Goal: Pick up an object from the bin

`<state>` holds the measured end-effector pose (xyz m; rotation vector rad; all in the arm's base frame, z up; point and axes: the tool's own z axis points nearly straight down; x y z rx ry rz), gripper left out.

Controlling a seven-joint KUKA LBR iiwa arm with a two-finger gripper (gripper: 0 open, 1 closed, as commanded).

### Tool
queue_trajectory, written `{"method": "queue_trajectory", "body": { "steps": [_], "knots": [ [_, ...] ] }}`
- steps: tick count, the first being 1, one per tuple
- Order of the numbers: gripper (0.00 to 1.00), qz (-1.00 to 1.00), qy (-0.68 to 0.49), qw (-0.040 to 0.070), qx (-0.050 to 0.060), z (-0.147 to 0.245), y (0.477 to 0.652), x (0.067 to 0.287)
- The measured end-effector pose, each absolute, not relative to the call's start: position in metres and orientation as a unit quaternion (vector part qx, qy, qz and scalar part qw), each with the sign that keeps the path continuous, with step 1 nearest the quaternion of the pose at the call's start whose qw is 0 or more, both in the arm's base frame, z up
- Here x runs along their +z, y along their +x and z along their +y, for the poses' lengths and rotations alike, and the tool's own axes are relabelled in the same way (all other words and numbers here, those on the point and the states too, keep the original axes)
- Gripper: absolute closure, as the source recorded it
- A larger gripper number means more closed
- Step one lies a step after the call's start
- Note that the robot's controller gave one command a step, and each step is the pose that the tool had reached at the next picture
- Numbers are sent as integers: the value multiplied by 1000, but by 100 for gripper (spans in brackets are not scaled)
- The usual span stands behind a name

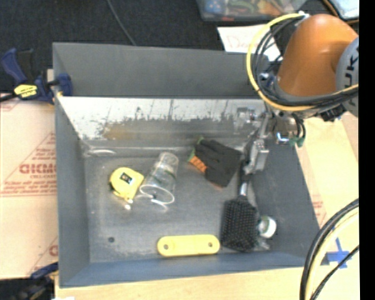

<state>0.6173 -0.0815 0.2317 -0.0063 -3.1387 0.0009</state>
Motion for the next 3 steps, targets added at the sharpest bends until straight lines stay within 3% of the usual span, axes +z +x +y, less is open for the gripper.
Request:
{"method": "queue_trajectory", "body": {
  "steps": [1, 2, 3],
  "knots": [
    [0, -1000, -1, -2, 1, -81, 618, 237],
    [0, -996, -90, -4, 0, -86, 650, 86],
    [0, -998, -61, -3, 2, -91, 649, 72]
  ]
}}
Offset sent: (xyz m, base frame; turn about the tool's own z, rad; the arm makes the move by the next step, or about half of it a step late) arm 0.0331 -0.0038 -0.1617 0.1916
